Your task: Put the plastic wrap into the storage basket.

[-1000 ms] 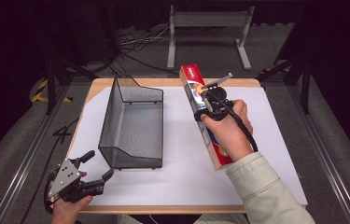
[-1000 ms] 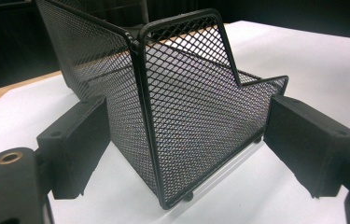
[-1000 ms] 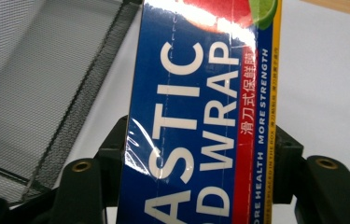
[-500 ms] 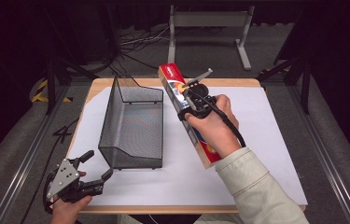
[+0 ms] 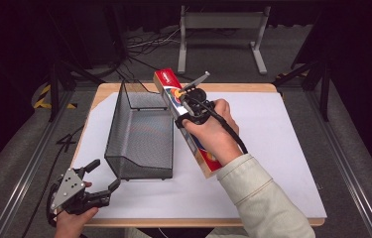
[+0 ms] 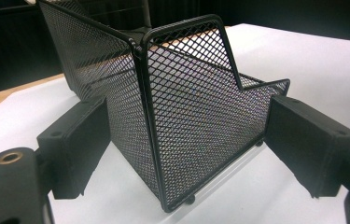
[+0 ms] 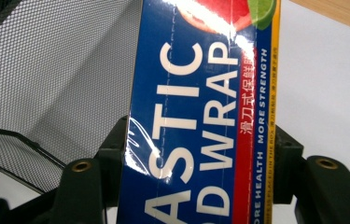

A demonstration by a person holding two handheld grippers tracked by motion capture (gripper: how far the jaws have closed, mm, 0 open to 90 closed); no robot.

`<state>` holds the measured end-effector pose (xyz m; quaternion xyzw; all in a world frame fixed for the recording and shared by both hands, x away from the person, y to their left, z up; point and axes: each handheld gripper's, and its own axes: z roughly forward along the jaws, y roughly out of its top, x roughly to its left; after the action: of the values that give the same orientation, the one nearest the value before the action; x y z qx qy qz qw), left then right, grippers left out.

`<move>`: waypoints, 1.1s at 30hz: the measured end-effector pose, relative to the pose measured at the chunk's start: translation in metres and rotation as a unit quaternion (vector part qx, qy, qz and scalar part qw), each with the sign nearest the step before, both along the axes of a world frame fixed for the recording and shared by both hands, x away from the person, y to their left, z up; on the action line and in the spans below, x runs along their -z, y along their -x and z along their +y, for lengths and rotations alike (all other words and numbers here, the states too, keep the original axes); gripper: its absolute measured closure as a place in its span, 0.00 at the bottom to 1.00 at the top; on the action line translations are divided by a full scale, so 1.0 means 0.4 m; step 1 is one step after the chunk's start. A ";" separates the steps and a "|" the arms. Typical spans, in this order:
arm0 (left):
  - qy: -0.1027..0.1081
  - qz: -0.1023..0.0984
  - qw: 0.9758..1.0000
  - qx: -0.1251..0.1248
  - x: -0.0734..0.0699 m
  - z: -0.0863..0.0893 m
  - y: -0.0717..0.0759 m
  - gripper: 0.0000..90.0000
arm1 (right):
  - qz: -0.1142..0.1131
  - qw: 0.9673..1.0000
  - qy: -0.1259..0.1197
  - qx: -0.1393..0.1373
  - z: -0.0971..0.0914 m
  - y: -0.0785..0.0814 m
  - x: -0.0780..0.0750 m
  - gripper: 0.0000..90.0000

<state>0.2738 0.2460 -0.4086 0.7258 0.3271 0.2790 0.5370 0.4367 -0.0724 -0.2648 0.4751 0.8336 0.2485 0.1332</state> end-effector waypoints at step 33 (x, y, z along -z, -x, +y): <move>0.004 -0.004 1.000 0.004 -0.002 -0.001 -0.001 0.17 | 0.053 0.996 -0.005 0.069 0.155 -0.037 0.111 0.45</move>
<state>0.2741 0.2457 -0.4076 0.7237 0.3231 0.2787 0.5424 0.4514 -0.0105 -0.3091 0.5446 0.8033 0.2179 0.1033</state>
